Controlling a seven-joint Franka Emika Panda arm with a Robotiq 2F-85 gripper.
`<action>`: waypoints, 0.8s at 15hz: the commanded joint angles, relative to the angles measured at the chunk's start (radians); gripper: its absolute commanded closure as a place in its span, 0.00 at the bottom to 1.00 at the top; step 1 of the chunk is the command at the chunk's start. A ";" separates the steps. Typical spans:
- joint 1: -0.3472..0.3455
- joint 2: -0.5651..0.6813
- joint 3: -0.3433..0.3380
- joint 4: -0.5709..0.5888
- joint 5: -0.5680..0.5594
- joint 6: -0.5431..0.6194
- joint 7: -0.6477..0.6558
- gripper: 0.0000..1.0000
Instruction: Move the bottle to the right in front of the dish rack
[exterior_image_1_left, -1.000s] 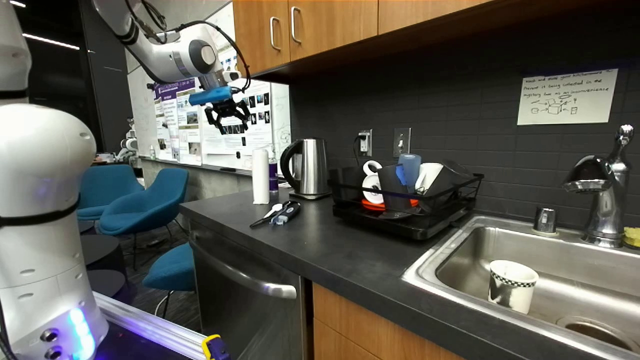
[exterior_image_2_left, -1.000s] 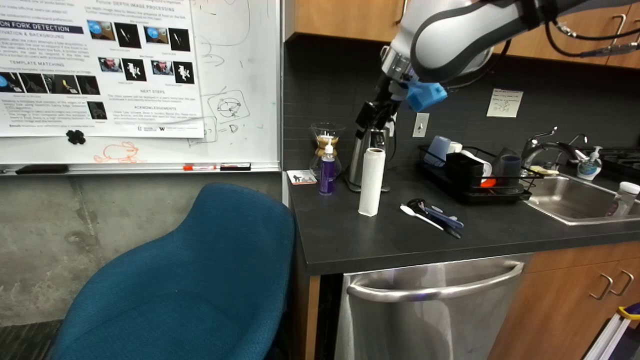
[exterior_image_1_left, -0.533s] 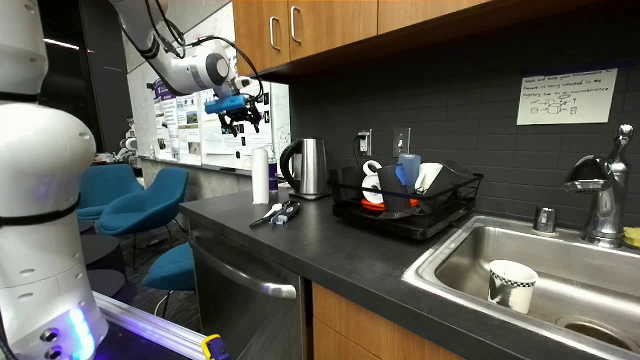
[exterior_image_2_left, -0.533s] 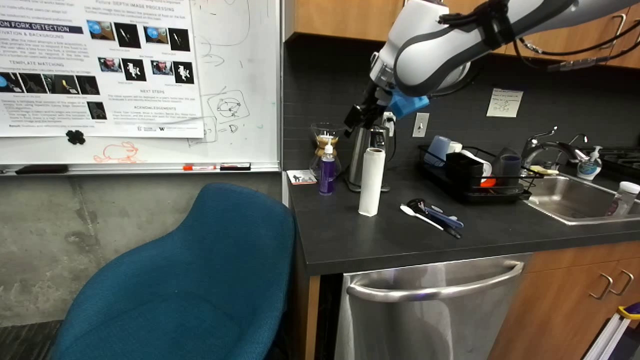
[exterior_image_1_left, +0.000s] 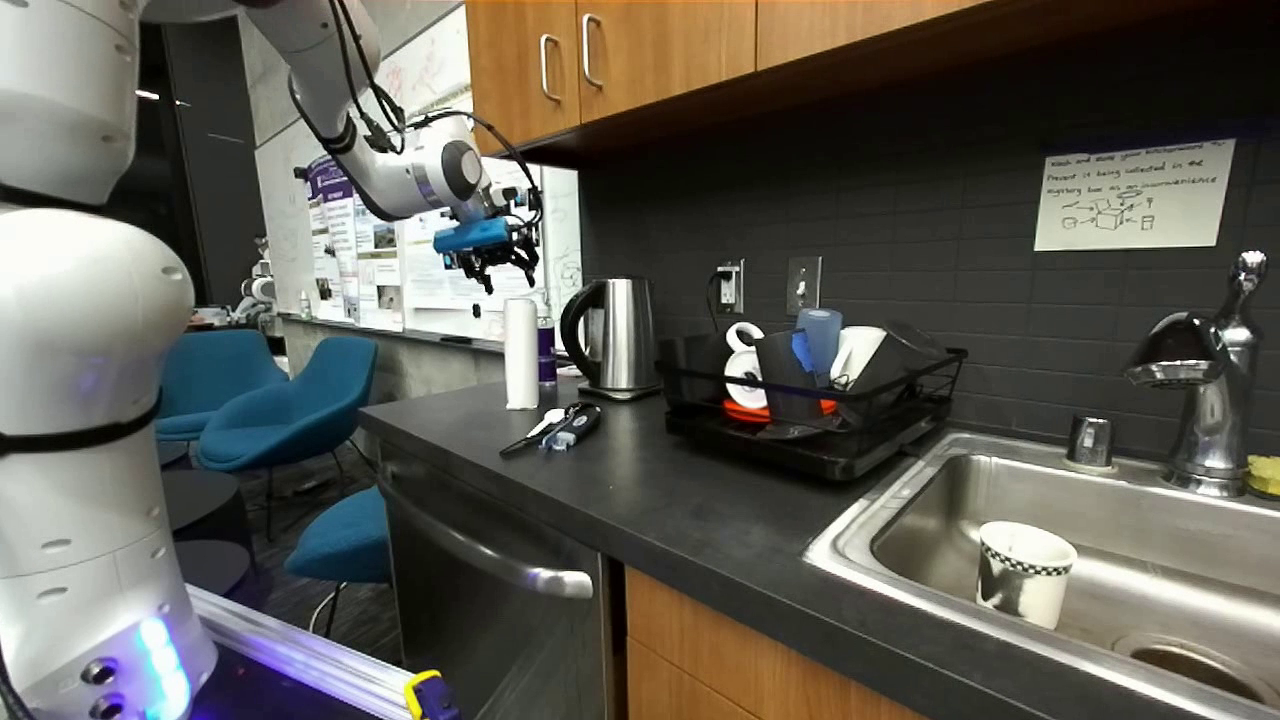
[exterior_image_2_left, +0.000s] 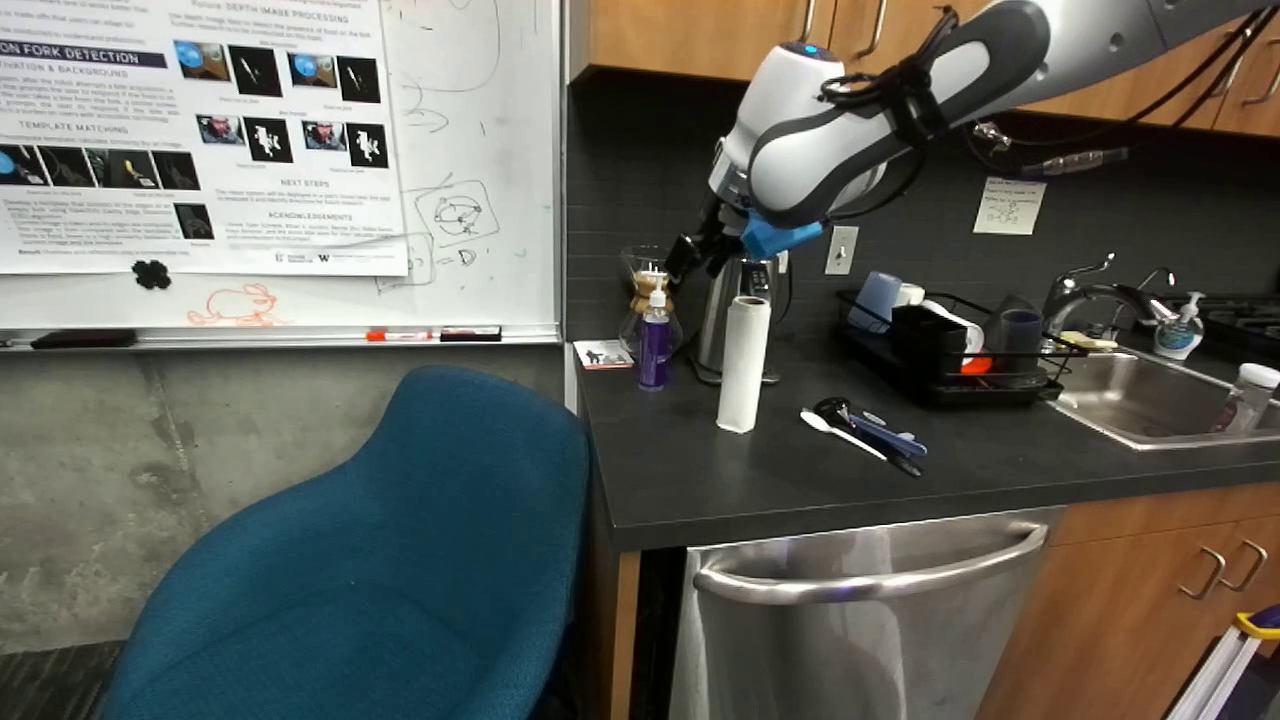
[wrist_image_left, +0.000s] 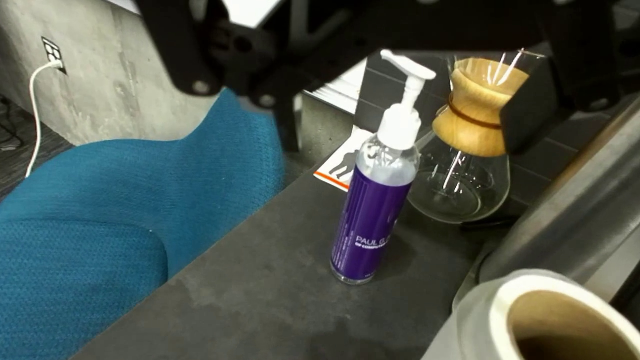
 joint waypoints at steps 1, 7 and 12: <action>0.026 0.090 -0.036 0.105 -0.024 -0.004 0.037 0.00; 0.040 0.192 -0.067 0.217 -0.009 0.005 0.055 0.00; 0.052 0.260 -0.078 0.299 0.003 -0.004 0.058 0.00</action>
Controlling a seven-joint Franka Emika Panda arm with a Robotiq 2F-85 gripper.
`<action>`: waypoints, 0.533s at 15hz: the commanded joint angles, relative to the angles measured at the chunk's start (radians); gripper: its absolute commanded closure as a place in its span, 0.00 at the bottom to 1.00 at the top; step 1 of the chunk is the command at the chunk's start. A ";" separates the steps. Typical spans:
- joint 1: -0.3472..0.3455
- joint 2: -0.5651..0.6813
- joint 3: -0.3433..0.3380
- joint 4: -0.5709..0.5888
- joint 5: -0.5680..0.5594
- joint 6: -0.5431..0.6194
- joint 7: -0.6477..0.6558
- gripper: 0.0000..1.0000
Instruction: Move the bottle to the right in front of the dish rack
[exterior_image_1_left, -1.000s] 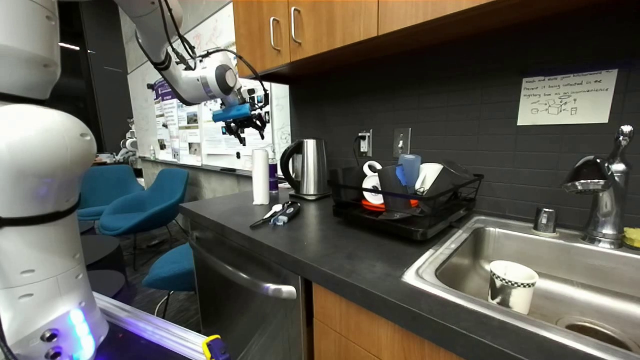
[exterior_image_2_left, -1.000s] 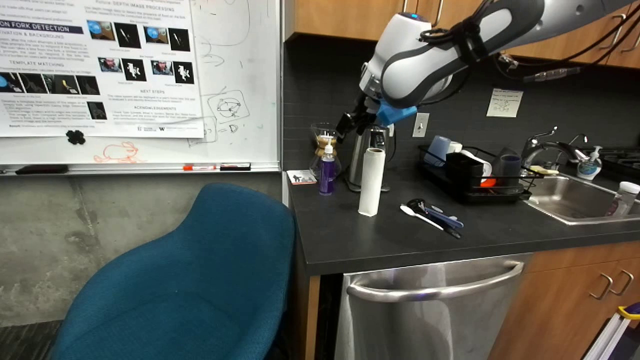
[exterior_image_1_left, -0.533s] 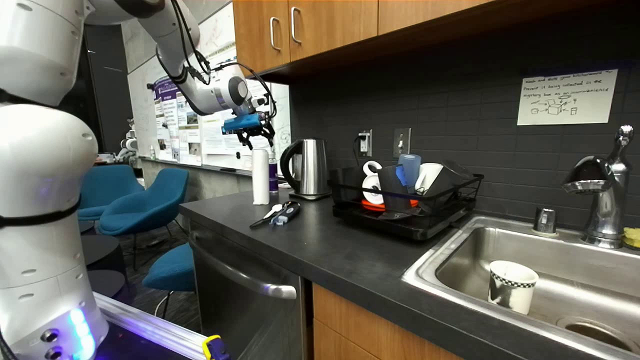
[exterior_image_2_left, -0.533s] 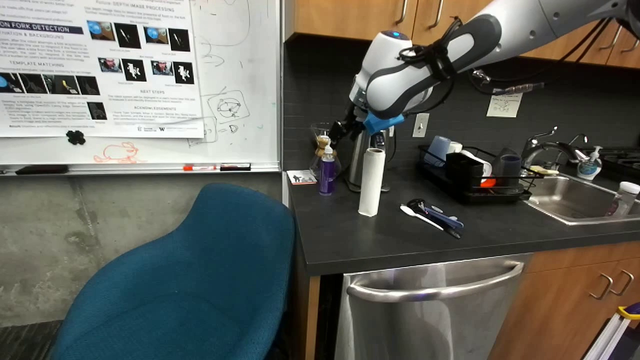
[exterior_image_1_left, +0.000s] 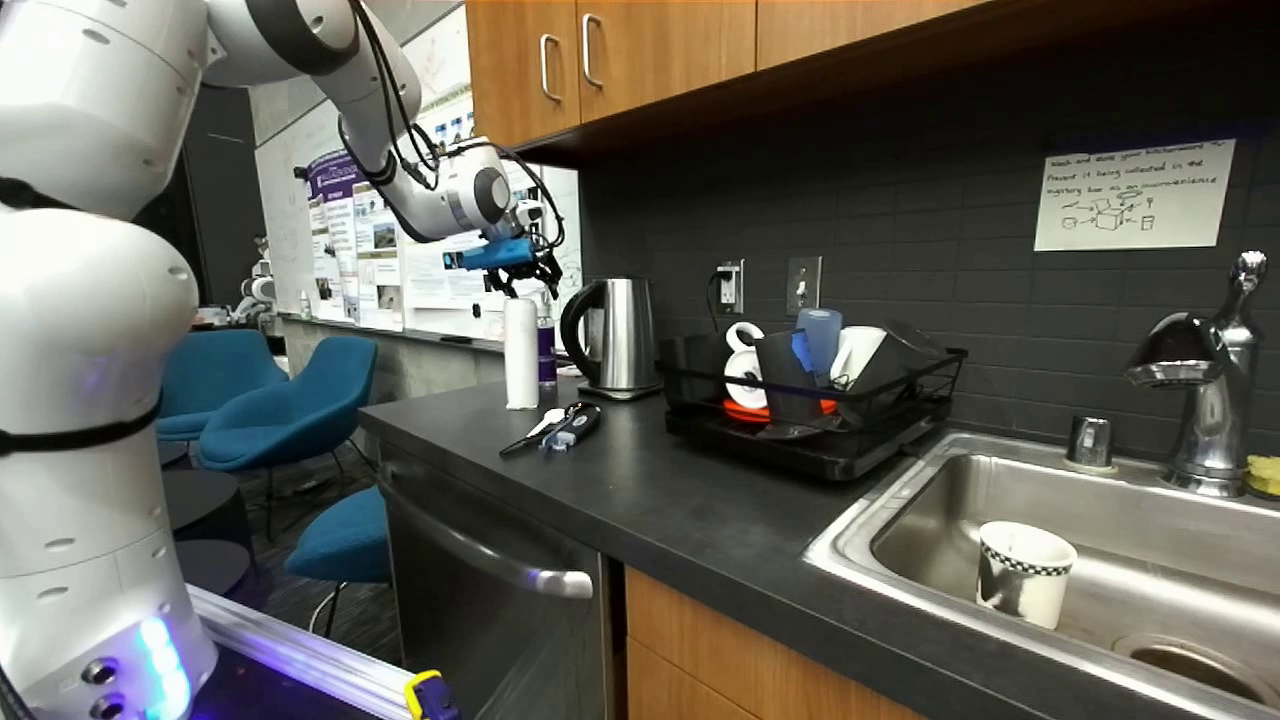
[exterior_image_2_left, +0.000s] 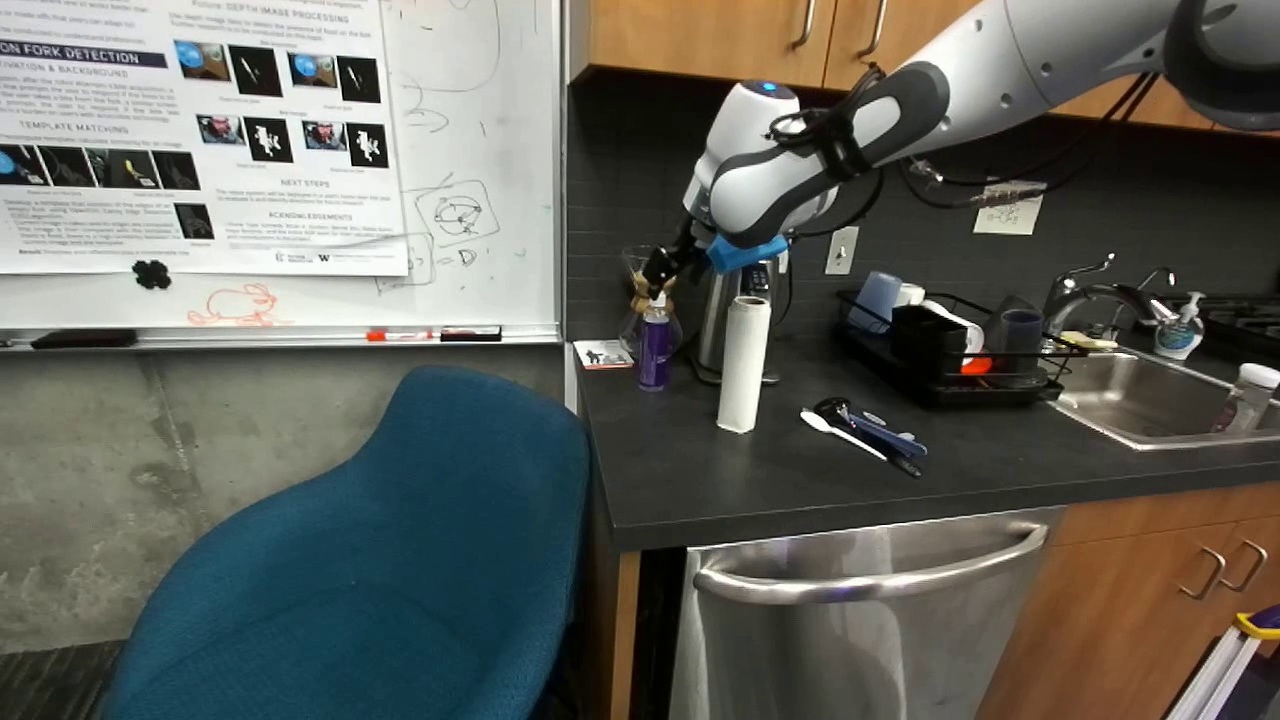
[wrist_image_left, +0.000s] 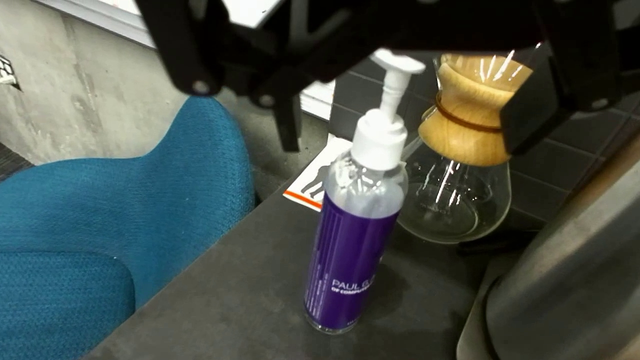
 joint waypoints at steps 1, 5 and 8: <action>0.030 0.065 -0.026 0.087 0.002 -0.009 0.020 0.00; 0.042 0.115 -0.034 0.144 0.004 -0.026 0.024 0.00; 0.051 0.136 -0.039 0.168 0.008 -0.038 0.033 0.21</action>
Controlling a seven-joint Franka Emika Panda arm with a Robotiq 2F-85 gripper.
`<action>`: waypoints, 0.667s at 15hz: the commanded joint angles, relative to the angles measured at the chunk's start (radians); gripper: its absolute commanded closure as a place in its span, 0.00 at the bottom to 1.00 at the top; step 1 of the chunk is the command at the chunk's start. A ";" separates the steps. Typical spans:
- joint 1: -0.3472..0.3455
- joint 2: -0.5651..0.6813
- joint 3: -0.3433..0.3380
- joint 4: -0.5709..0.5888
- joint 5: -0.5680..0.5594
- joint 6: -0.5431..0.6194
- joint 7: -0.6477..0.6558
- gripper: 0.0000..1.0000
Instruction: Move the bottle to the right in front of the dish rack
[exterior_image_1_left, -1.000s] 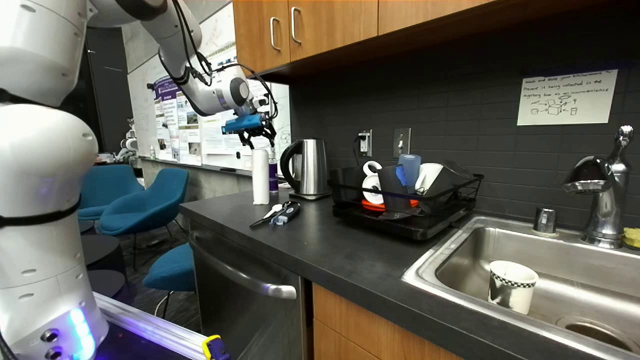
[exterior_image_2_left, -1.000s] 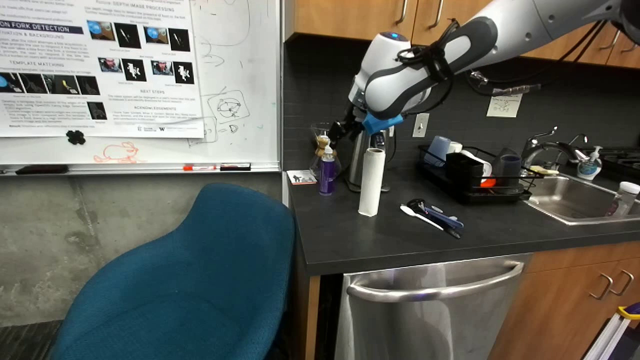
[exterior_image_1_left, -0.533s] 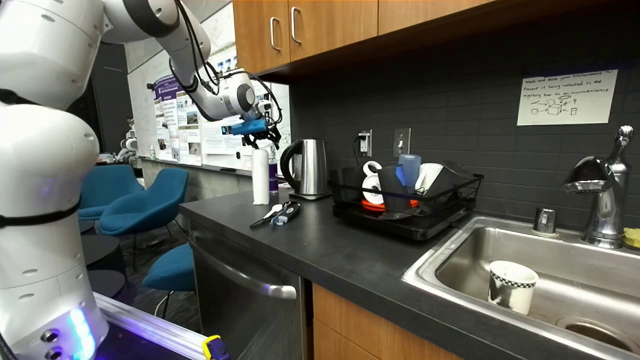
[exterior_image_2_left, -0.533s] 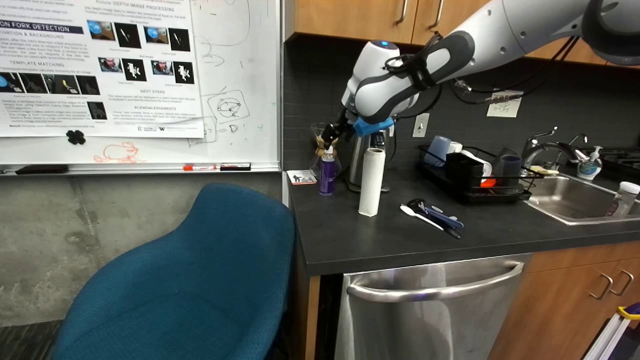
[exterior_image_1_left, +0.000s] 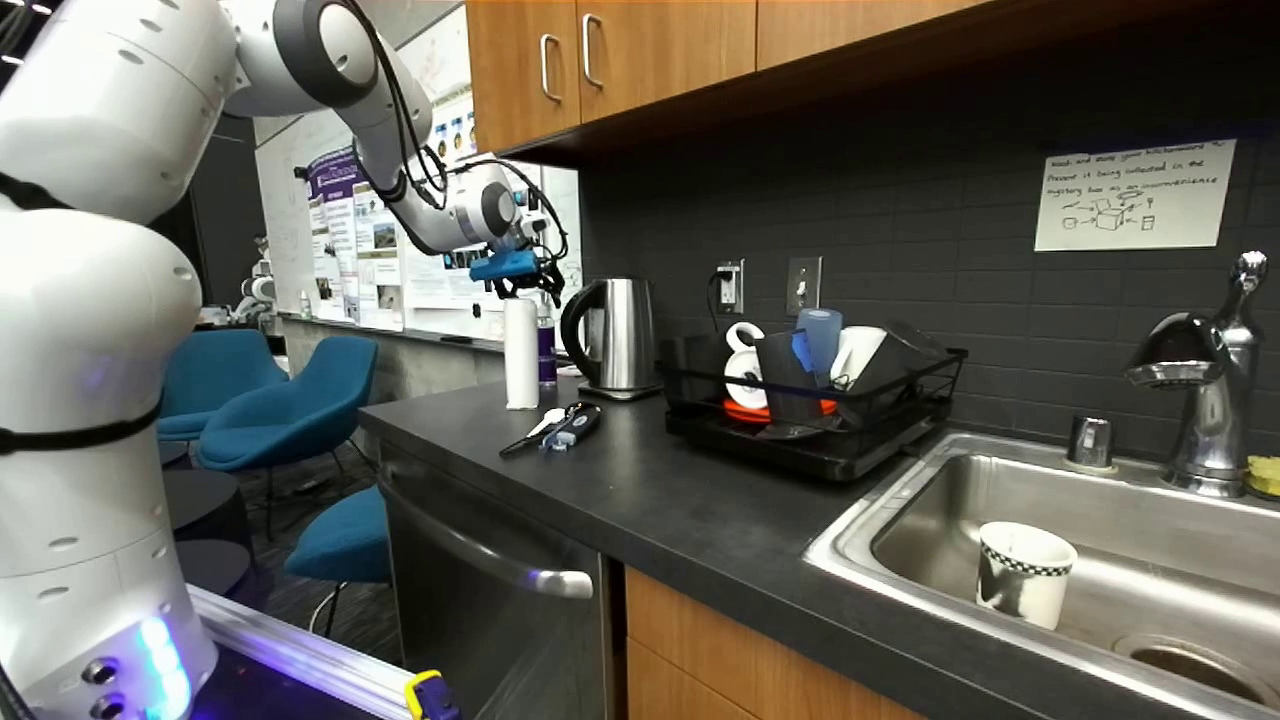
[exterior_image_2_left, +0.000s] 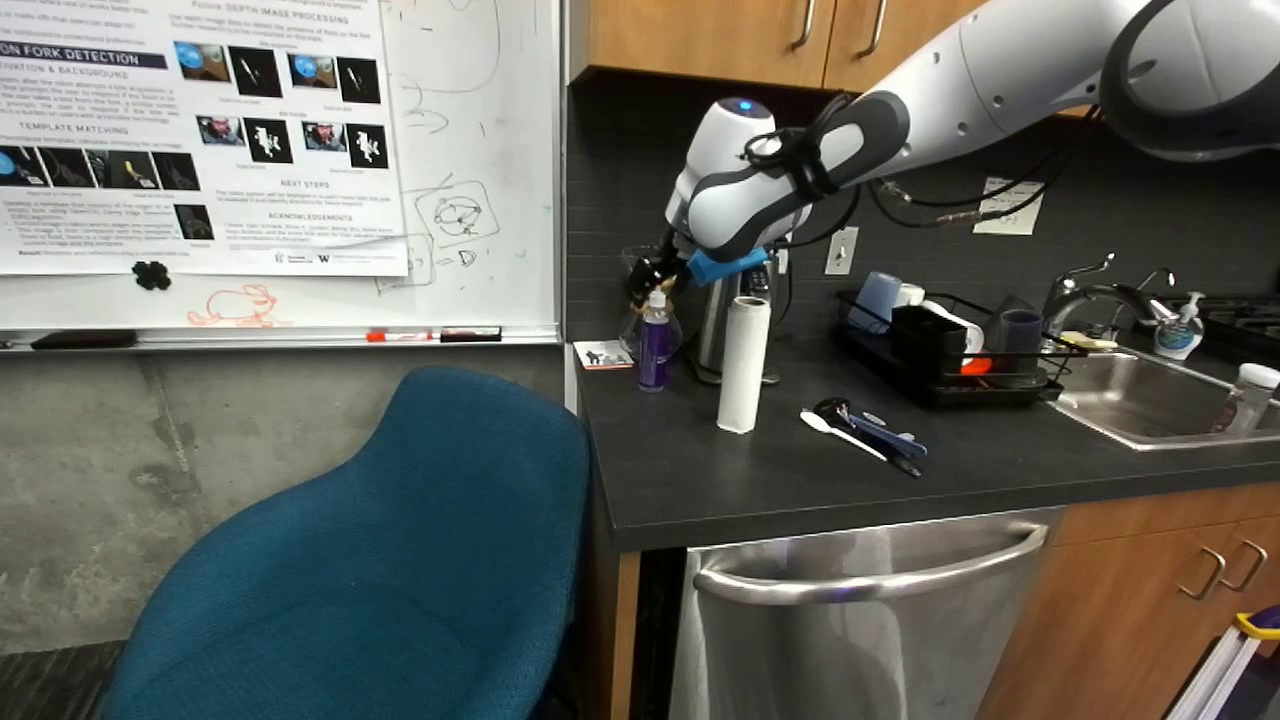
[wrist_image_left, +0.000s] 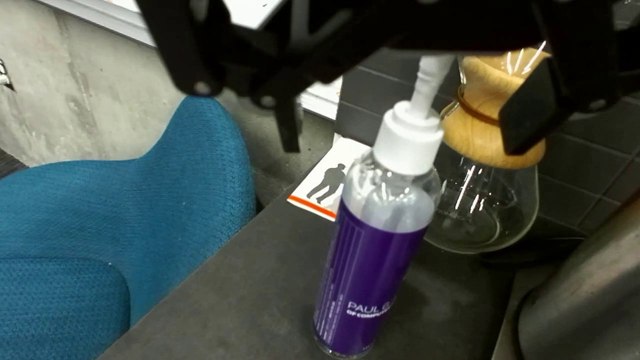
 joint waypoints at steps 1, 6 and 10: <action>0.029 0.034 -0.026 0.058 0.009 -0.036 0.024 0.29; 0.033 0.031 -0.034 0.057 0.009 -0.048 0.038 0.58; 0.029 0.011 -0.037 0.031 0.016 -0.046 0.056 0.87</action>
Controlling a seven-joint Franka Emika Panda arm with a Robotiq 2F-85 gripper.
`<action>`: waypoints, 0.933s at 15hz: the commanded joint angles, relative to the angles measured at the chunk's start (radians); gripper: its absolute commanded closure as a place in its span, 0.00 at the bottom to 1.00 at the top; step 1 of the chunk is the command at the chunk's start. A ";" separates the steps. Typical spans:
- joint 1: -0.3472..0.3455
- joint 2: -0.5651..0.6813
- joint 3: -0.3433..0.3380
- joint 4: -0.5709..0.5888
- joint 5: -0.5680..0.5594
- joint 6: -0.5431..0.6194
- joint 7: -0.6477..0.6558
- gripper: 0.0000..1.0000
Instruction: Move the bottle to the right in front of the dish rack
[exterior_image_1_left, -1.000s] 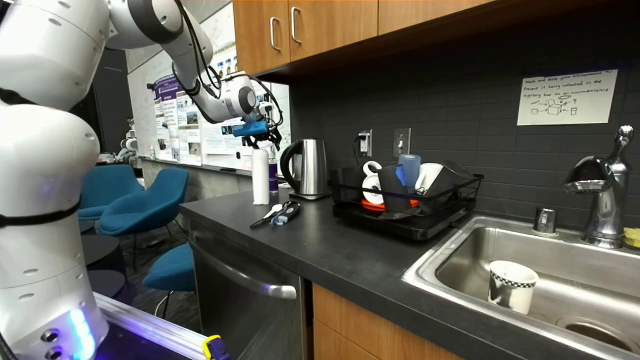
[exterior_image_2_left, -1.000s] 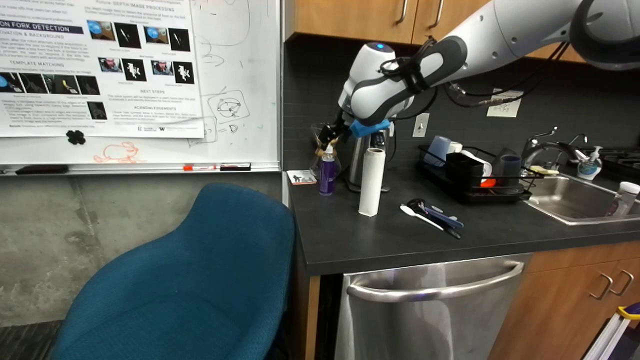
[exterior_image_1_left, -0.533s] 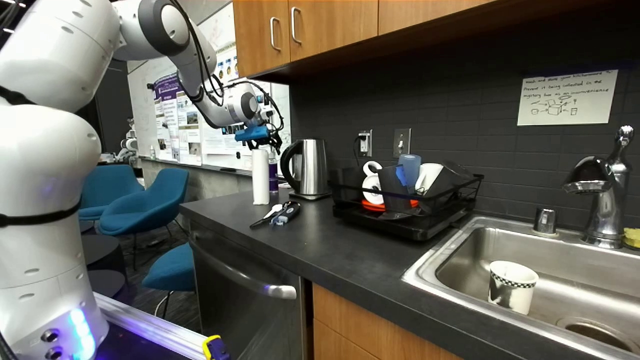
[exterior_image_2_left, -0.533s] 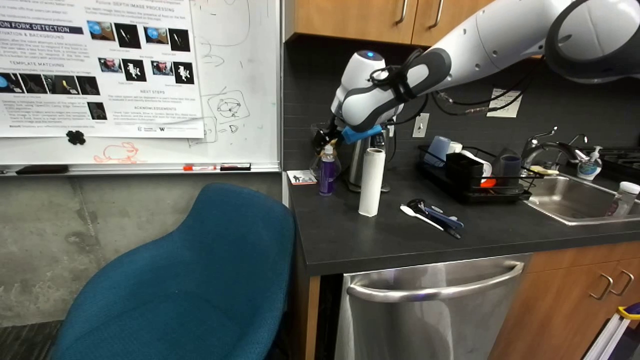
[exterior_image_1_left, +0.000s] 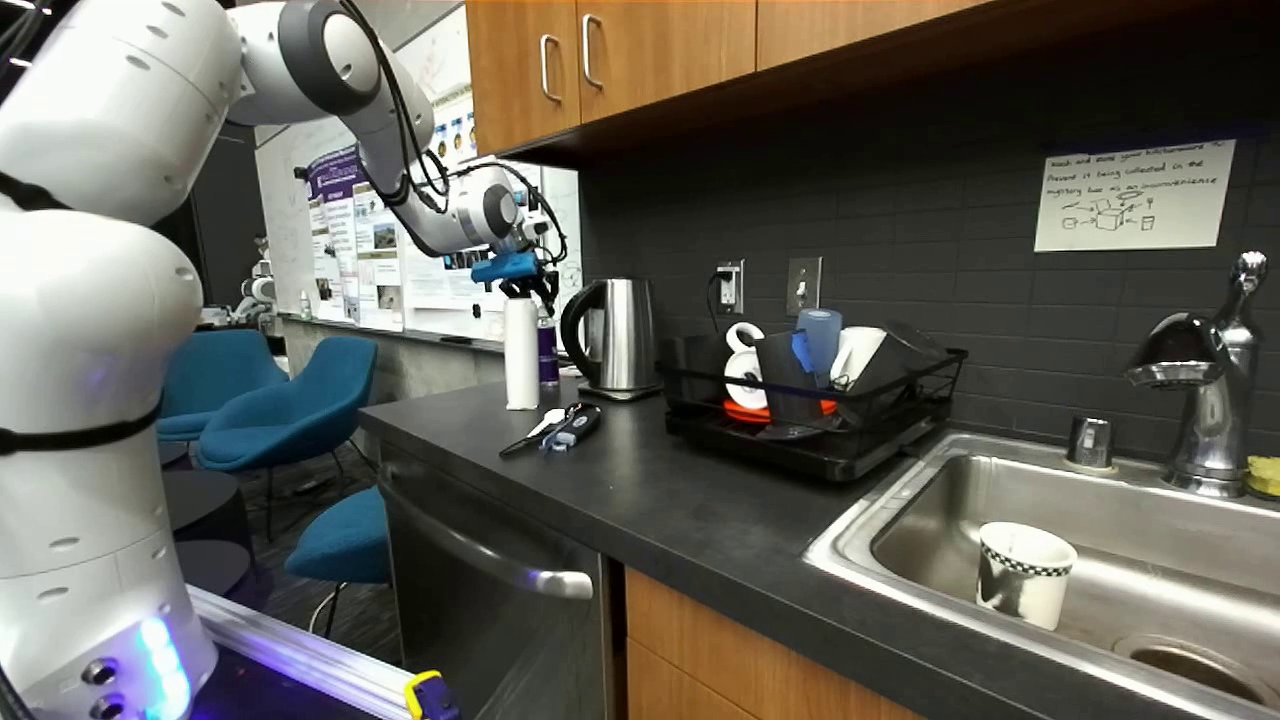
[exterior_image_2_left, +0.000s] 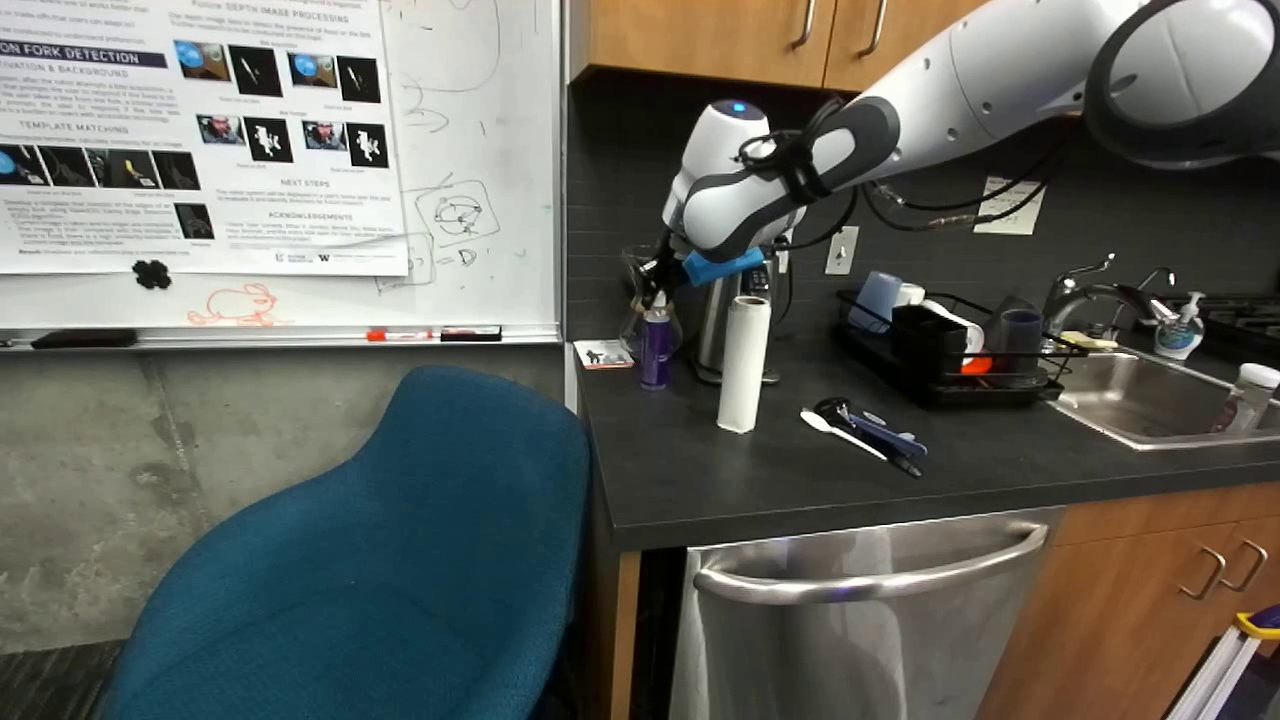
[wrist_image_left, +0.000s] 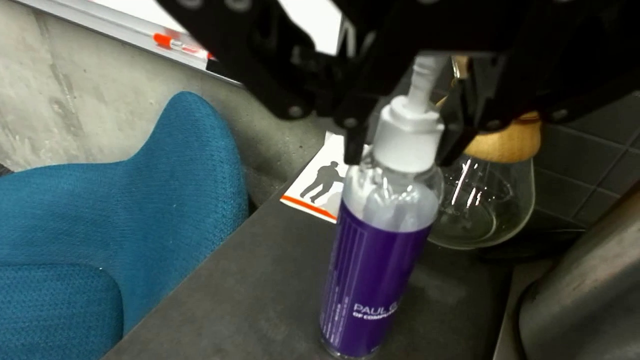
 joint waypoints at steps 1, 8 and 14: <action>0.016 -0.022 -0.020 -0.015 0.015 -0.022 0.026 0.87; 0.008 -0.079 0.006 -0.077 0.058 -0.019 0.014 0.92; 0.012 -0.187 0.034 -0.203 0.099 -0.008 0.012 0.92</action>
